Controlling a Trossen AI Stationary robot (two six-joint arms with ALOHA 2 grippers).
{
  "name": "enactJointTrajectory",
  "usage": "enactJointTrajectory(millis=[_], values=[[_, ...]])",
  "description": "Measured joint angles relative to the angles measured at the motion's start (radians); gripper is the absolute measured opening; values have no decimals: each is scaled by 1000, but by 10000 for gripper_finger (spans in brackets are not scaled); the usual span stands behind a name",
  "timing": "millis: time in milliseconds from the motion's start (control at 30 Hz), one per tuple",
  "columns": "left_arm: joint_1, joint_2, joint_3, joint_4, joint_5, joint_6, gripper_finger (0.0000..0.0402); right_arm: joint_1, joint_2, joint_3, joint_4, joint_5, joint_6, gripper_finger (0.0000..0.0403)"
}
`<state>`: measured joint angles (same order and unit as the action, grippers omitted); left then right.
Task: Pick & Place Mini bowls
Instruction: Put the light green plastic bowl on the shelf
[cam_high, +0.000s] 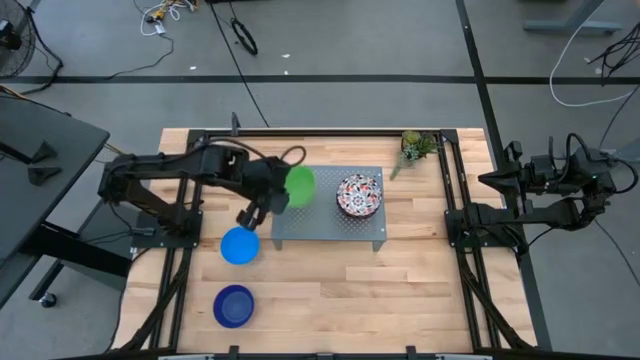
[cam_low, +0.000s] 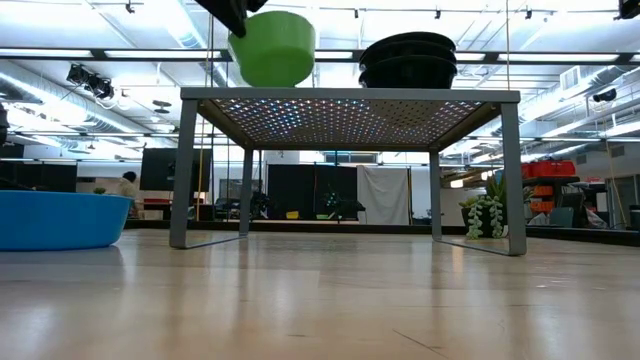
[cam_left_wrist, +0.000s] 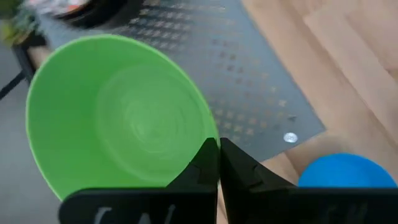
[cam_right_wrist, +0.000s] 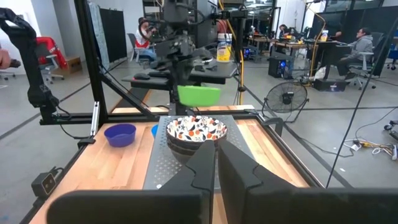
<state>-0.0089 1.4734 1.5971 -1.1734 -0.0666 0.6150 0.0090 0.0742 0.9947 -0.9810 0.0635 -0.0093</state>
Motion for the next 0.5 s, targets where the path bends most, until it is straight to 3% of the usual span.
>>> enactJointTrajectory(millis=[500], values=[[-57, 73, 0, 59, -12, 108, 2, 0, 0, 0, 0, 0, 0, 23]])
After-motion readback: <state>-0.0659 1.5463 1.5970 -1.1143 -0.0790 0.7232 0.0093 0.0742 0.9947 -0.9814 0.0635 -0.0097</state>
